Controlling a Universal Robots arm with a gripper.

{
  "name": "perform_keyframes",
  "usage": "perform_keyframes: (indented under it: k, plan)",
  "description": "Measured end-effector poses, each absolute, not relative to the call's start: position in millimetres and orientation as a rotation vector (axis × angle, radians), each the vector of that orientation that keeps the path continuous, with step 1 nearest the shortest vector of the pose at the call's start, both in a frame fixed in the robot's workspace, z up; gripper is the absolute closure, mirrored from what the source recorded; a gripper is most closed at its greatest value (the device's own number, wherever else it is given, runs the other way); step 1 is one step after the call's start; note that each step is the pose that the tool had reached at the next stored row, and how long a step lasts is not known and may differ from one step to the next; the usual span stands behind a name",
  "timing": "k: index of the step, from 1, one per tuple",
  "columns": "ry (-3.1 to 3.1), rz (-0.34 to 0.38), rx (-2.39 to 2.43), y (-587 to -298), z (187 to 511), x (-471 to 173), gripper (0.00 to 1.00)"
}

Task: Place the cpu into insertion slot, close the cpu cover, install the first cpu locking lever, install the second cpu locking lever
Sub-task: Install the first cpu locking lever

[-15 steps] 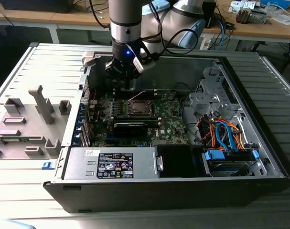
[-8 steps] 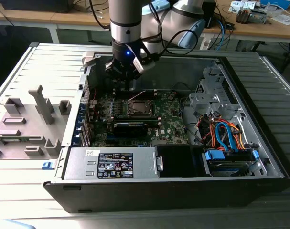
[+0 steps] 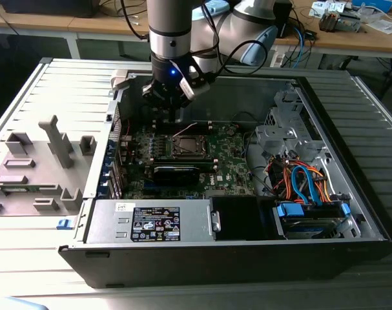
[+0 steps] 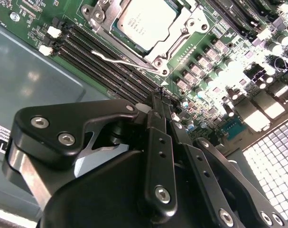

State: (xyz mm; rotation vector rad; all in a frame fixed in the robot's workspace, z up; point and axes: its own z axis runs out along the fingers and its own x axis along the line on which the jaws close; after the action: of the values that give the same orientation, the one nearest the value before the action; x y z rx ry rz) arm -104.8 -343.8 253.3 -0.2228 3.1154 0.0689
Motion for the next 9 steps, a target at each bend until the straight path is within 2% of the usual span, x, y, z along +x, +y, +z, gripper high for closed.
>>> perform_keyframes:
  k: [9]
  plan:
    - [3.115, 0.069, -0.223, -343.7, 251.7, -104.8, 0.89]
